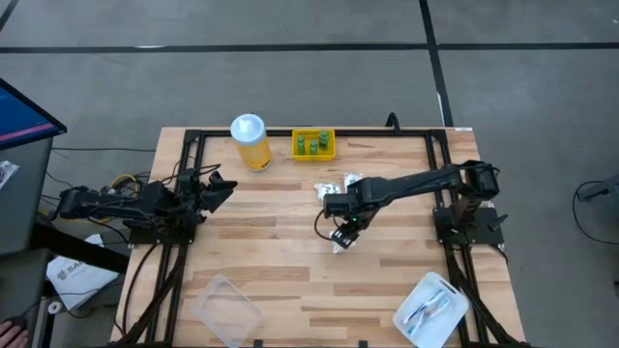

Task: Pick & Place Travel size toiletries
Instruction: Put the bottom white cotton pack into the transparent bin

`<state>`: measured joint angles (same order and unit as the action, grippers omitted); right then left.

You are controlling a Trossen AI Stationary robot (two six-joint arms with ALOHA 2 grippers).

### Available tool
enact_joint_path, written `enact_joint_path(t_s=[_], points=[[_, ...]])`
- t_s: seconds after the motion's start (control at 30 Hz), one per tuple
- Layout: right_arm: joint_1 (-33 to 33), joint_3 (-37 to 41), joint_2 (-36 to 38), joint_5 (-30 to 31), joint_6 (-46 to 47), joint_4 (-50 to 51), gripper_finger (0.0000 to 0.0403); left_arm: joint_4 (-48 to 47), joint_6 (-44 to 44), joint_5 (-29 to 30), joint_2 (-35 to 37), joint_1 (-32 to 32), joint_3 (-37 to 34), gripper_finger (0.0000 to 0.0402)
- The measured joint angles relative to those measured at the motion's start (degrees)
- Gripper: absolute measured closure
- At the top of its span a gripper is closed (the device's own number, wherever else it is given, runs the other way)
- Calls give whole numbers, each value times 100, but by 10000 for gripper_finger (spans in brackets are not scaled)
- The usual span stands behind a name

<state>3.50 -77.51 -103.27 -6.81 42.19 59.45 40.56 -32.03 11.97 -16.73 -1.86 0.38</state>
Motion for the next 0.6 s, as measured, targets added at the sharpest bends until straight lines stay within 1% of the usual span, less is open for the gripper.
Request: enact_joint_path(t_s=[0.1, 0.23, 0.47, 0.6], points=[[-150, 414, -12, -109, -17, -342, 224, 0, 0, -1, 0, 1, -2, 230], [-352, 750, -17, -123, -172, -820, 227, 0, 0, -2, 1, 0, -2, 230], [-603, 1206, -17, -285, -362, -1334, 231, 0, 2, -6, 2, 1, -2, 230], [-653, 1309, -14, -410, -499, -1523, 234, 0, 2, -4, 1, 0, -2, 230]])
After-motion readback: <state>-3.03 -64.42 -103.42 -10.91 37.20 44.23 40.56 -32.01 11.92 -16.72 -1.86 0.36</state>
